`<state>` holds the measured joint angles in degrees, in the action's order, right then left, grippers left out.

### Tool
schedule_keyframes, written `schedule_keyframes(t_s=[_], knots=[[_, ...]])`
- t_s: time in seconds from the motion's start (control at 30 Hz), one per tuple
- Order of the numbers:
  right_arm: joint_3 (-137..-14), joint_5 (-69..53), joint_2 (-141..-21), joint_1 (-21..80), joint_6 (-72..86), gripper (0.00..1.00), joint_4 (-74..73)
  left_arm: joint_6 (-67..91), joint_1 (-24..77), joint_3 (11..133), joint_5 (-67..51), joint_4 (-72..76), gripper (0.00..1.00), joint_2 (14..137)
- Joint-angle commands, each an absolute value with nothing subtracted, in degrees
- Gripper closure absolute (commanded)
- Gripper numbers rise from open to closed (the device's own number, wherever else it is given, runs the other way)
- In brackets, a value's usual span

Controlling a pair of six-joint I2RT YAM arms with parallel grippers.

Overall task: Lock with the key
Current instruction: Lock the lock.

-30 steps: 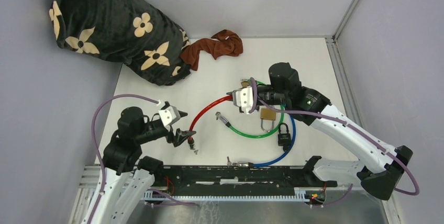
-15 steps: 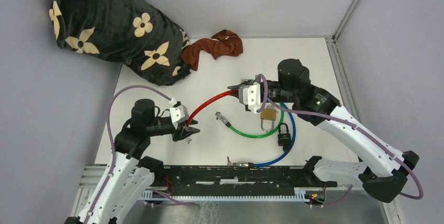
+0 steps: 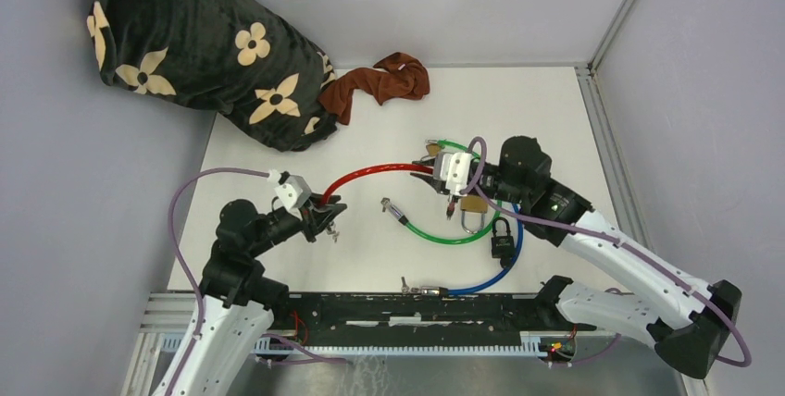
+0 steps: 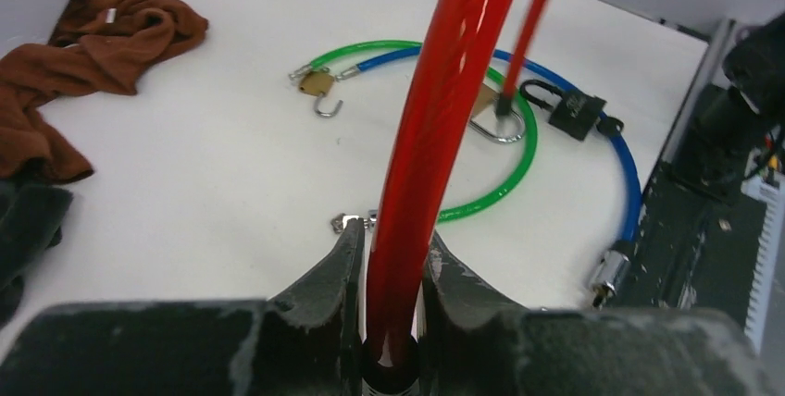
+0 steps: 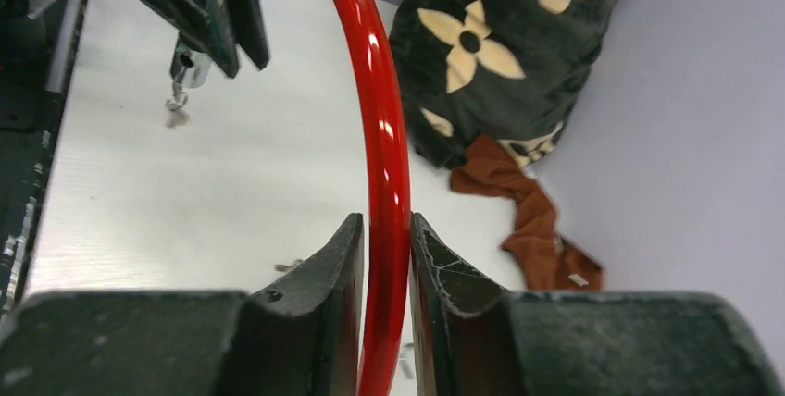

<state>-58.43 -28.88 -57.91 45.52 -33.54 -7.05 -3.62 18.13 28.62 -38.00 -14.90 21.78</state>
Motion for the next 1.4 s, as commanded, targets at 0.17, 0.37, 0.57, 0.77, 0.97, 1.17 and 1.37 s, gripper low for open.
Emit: schedule_keyframes(t_s=[0.17, 0.37, 0.57, 0.77, 0.97, 1.17, 1.37], knots=[[-38.37, -26.61, -55.12, 45.43, -15.13, 0.61, 21.85, 10.40, 16.72, 24.89, -29.86, -1.34, 0.98, 16.71], [-30.05, -22.61, -57.85, 45.44, -13.17, 0.51, 28.01, 15.16, 14.82, 23.73, -32.46, 3.19, 0.98, 17.68], [-27.89, -15.29, -57.46, 45.44, -14.05, 0.44, 22.19, 15.64, 12.52, 22.03, -33.49, 5.15, 0.98, 17.96], [-23.92, -18.17, -58.67, 45.44, -12.72, 0.77, 23.96, -7.69, 11.91, 22.42, -42.51, -7.97, 0.98, 19.22], [-26.12, -18.22, -61.87, 45.44, -18.67, 1.00, 23.16, -10.83, 11.96, 22.85, -45.67, -11.59, 0.98, 20.96], [-34.25, -21.19, -59.32, 45.53, -28.20, 1.00, 14.83, -21.08, 12.05, 22.95, -52.07, -17.95, 0.70, 26.68], [-41.14, -28.37, -59.38, 45.61, -37.70, 1.00, 4.28, -28.97, 12.06, 26.52, -51.38, -17.99, 0.52, 31.28]])
